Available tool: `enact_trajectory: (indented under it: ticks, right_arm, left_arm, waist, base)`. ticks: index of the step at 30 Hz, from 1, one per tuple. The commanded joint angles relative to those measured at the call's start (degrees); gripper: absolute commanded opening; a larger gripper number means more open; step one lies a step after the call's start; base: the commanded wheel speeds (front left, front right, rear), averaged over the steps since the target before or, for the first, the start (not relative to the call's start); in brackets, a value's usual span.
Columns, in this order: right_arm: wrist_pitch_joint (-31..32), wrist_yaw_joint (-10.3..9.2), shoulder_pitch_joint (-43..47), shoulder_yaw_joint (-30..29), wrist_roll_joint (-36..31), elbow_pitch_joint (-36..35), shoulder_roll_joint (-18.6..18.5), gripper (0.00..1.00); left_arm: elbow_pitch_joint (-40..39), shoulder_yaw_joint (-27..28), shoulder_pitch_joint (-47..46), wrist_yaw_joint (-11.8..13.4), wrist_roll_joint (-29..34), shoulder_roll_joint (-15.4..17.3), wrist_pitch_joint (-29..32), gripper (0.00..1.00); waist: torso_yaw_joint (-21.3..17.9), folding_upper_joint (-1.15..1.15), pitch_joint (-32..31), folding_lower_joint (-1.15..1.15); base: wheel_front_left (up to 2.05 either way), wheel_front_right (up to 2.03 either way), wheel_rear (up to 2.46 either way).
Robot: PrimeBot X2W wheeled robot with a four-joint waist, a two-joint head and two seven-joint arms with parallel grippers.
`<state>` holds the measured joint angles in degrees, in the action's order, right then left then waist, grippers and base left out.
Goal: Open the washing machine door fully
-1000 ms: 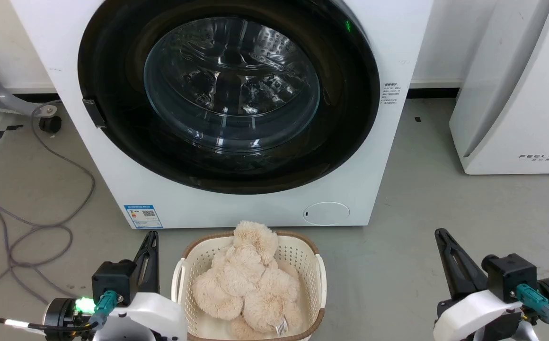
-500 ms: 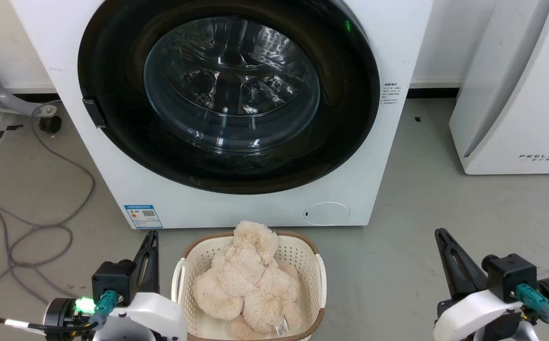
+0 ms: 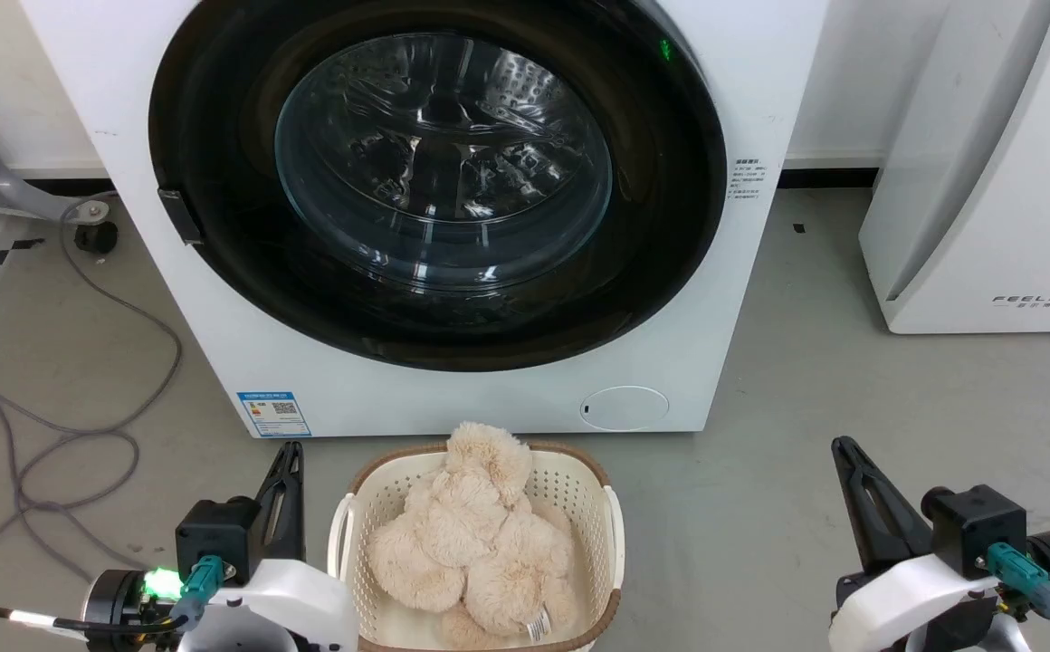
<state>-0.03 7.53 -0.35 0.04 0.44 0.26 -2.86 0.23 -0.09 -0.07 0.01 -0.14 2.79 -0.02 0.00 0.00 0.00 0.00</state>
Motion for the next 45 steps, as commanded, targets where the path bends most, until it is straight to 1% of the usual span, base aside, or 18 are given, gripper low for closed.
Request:
enact_trajectory:
  ticks: [1, 5, 6, 17, 18, 19, 27, 31, 36, 45]
  right_arm:
    - [0.0, -0.04, 0.4, 0.0, -0.4, -0.3, 0.0, 0.0]
    - [0.0, -0.04, 0.4, 0.0, -0.4, -0.3, 0.0, 0.0]
    - [0.0, 0.0, 0.0, 0.0, 0.0, 0.0, 0.0, 1.0]
    - [-1.0, 0.01, 0.2, -0.1, 1.1, 1.0, 0.0, 1.0]
    - [-1.2, 0.01, 0.2, -0.1, 1.2, 1.1, 0.0, 0.69]
    - [-1.3, 0.01, 0.2, -0.1, 1.3, 1.2, 0.0, 0.0]
    - [-2.3, 0.0, 0.2, -0.1, 2.7, 2.2, 0.0, 0.0]
    - [-2.8, 0.0, 0.2, 0.0, 5.1, 2.6, 0.0, 0.0]
    - [-3.4, 0.0, -0.1, 0.0, 10.1, 2.9, 0.0, 0.0]
    - [-4.5, -0.01, -1.4, -0.6, 23.2, 3.3, 0.0, 0.0]
  left_arm:
    - [-0.2, 0.1, 0.1, 0.0, 0.1, 0.1, 0.0, 0.0]
    - [-0.2, 0.1, 0.1, 0.0, 0.1, 0.1, 0.0, 0.0]
    - [0.0, 0.0, 0.0, 0.0, 0.0, 0.0, 0.0, 1.0]
    - [1.1, -0.9, -0.4, 0.0, -1.1, 0.0, -1.1, 1.0]
    - [1.2, -1.0, -0.5, 0.1, -1.2, 0.0, -1.3, 1.0]
    - [1.3, -1.1, -0.5, 0.1, -1.3, 0.0, -1.4, 1.0]
    - [1.8, -1.7, -0.7, 0.1, -2.1, 0.0, -2.3, 1.0]
    - [2.0, -1.9, -0.8, 0.1, -2.4, 0.0, -2.8, 1.0]
    - [2.2, -2.3, -1.0, 0.2, -2.9, 0.0, -3.4, 1.0]
    - [2.6, -2.9, -1.3, 0.3, -3.8, 0.0, -4.5, 1.0]
  waist:
    - [0.0, 0.0, 0.0, 0.0]
    - [0.0, 0.0, 0.0, 0.0]
    - [0.0, 0.0, 0.0, 0.0]
    - [-0.1, 0.0, 0.0, 0.0]
    - [-0.1, 0.0, 0.0, 0.0]
    - [-0.1, 0.0, 0.0, 0.0]
    - [-0.1, 0.0, -0.1, 0.0]
    - [0.0, 0.0, -0.2, 0.0]
    - [0.1, 0.0, -0.2, 0.0]
    - [0.2, 0.0, -0.2, 0.0]
  base:
    - [0.0, 0.0, 0.0]
    - [0.0, 0.0, 0.0]
    - [0.0, 0.0, 0.0]
    - [0.0, 0.0, 0.0]
    - [0.0, 0.0, 0.0]
    - [0.0, 0.0, 0.0]
    - [0.0, 0.0, 0.0]
    - [0.0, 0.0, 0.0]
    - [0.0, 0.0, 0.0]
    - [0.0, 0.0, 0.0]
